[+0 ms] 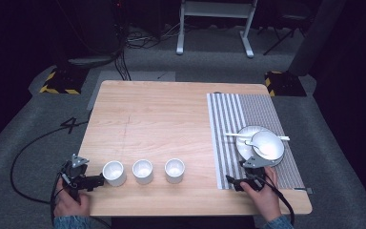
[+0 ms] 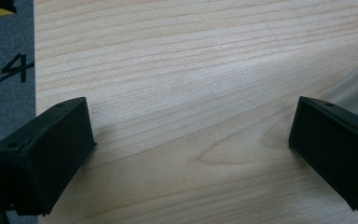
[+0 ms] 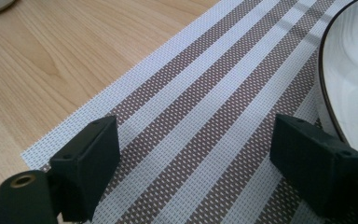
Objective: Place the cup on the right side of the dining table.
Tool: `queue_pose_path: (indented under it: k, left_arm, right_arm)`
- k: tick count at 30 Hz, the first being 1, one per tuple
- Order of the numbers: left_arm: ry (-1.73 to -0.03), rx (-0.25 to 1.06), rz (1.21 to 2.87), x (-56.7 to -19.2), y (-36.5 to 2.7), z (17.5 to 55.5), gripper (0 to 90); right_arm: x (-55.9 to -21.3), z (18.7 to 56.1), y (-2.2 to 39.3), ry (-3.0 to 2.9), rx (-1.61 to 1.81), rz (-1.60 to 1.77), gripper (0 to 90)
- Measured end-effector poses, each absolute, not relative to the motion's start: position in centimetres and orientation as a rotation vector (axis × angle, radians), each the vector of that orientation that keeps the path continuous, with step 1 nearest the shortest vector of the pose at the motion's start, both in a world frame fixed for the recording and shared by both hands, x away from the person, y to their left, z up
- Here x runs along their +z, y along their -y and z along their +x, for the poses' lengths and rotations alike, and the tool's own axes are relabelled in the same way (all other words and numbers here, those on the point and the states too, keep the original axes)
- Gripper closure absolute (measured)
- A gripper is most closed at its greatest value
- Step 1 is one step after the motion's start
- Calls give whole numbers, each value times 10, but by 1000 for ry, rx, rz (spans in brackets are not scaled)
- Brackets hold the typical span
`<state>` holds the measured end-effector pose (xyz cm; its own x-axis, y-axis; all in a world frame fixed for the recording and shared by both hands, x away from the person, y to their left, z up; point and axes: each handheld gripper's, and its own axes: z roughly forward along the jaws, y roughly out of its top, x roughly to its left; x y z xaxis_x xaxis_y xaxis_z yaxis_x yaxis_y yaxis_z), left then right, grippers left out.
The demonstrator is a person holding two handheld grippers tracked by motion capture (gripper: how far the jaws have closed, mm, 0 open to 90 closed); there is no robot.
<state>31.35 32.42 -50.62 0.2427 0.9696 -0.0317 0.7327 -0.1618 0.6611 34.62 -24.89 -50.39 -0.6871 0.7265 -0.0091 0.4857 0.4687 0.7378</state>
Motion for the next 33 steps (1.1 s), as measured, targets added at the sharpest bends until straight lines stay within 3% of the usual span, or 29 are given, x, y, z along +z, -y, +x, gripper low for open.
queue_pose_path:
  k: [13, 33]
  left_arm:
    - [-1549, 550, 1960, -506, -324, 314, 1]
    - [-1549, 549, 1959, -506, -324, 314, 1]
  right_arm:
    - [-497, 346, 248, -2444, 1091, 1032, 193]
    - [-443, 354, 230, -2453, 1158, 928, 187]
